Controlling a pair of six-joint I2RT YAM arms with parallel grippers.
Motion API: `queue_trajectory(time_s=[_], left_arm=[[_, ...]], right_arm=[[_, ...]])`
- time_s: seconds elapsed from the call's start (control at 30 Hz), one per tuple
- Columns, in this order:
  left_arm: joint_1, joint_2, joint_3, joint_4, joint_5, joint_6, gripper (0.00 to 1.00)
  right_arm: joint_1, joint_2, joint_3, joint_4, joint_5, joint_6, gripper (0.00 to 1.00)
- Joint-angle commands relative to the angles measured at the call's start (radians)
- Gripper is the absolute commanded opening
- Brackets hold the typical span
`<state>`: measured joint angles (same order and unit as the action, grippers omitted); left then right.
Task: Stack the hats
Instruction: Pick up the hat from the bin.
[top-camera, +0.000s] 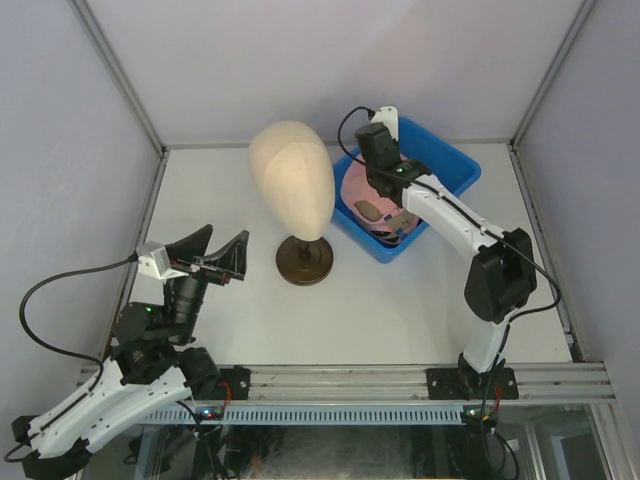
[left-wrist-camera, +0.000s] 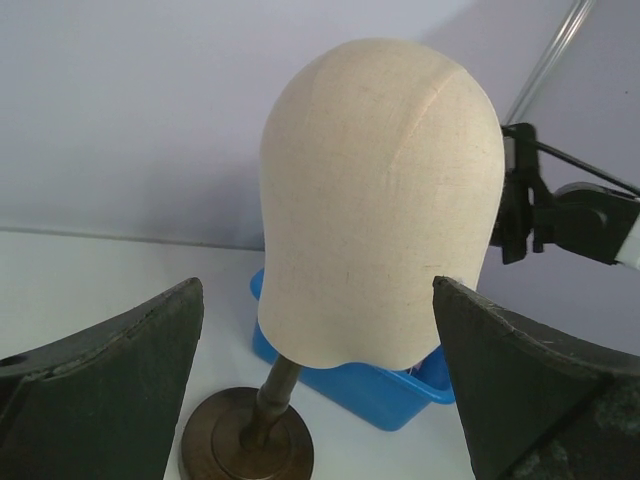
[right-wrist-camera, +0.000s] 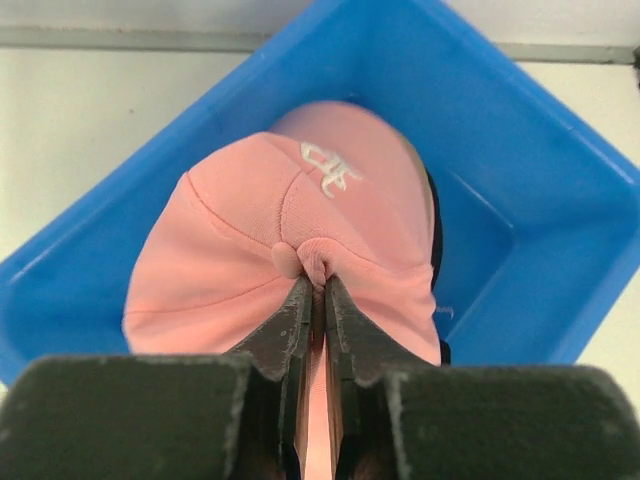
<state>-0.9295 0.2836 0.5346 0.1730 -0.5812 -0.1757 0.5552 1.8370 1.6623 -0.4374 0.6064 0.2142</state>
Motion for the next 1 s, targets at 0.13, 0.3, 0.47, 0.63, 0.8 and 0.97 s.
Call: queue_trajectory(time_s=[0.13,0.3,0.47,0.63,0.8,0.97], left_arm=[[-0.005,0.016,-0.033,0.042,-0.041,-0.029,1.00],[-0.005,0.010,-0.041,0.043,-0.043,-0.039,1.00],[-0.005,-0.008,-0.045,0.032,-0.040,-0.053,1.00],[-0.005,-0.029,-0.041,0.015,-0.028,-0.059,1.00],[-0.005,-0.031,-0.012,-0.006,0.017,-0.052,1.00],[-0.005,-0.015,0.023,-0.015,0.099,-0.034,1.00]], right_arm=[[0.021,-0.152,0.001,0.062,0.054,-0.032,0.05],[0.028,-0.212,-0.015,0.060,0.055,-0.027,0.04],[0.040,-0.295,-0.016,0.052,0.046,-0.023,0.00],[0.079,-0.388,0.011,0.019,0.059,-0.026,0.00],[0.153,-0.460,0.062,-0.021,0.129,-0.027,0.00],[0.244,-0.496,0.162,-0.070,0.191,-0.012,0.00]])
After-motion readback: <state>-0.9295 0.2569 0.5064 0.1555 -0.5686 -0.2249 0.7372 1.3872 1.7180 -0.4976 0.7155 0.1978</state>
